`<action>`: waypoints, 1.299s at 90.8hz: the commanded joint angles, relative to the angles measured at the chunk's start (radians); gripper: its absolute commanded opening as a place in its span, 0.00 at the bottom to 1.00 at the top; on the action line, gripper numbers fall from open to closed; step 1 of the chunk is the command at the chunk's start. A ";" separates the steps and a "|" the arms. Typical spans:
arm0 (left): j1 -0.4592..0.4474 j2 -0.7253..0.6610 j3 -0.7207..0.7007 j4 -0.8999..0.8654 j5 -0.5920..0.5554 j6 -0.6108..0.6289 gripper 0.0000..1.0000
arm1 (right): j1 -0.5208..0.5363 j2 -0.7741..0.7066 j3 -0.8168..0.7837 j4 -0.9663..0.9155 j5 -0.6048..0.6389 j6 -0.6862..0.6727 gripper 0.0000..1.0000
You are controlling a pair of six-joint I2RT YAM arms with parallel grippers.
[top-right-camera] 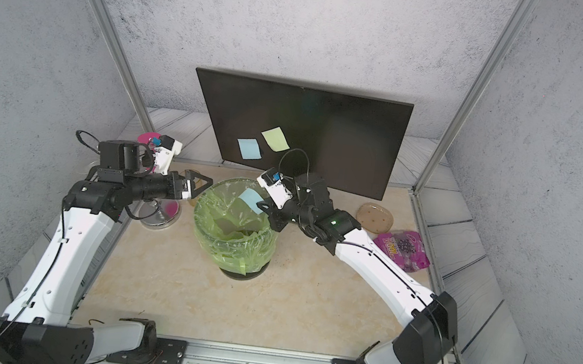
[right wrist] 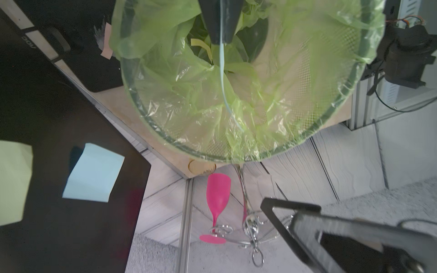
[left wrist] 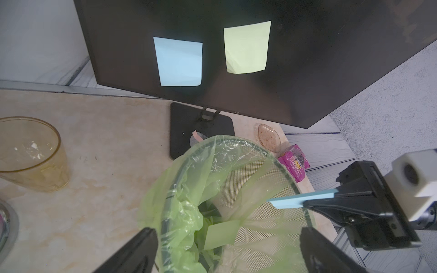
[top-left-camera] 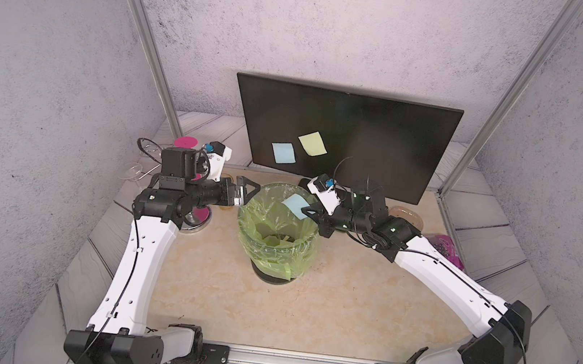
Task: Remove the sticky note from the monitor
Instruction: Place the sticky note in the trash bin, then tear off the sticky note from the monitor.
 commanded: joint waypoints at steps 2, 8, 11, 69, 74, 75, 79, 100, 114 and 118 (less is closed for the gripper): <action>0.008 -0.001 0.018 -0.009 0.002 0.011 1.00 | 0.016 0.004 0.054 -0.040 0.053 -0.049 0.23; 0.008 -0.001 0.016 -0.009 0.003 0.011 1.00 | 0.016 -0.002 0.052 -0.015 0.070 -0.032 0.34; 0.008 0.000 0.018 -0.009 0.004 0.010 1.00 | 0.016 -0.006 0.049 0.006 0.082 -0.020 0.40; 0.008 0.005 0.017 -0.009 0.010 0.002 1.00 | -0.247 0.097 0.042 0.396 0.113 0.537 0.69; 0.009 0.004 0.013 -0.008 0.011 0.002 1.00 | -0.247 0.134 0.067 0.412 0.105 0.542 0.70; 0.008 0.004 0.013 -0.008 0.012 0.001 1.00 | -0.247 0.140 0.072 0.413 0.106 0.543 0.70; 0.008 0.004 0.010 -0.007 0.013 0.002 1.00 | -0.247 0.166 0.089 0.421 0.113 0.551 0.70; 0.010 0.002 0.000 0.000 0.013 0.000 1.00 | -0.244 0.257 0.146 0.477 0.184 0.559 0.71; 0.010 0.004 -0.003 0.003 0.014 0.001 1.00 | -0.240 0.301 0.184 0.484 0.219 0.550 0.71; 0.010 0.004 -0.003 0.003 0.015 0.002 1.00 | -0.238 0.309 0.191 0.487 0.229 0.538 0.71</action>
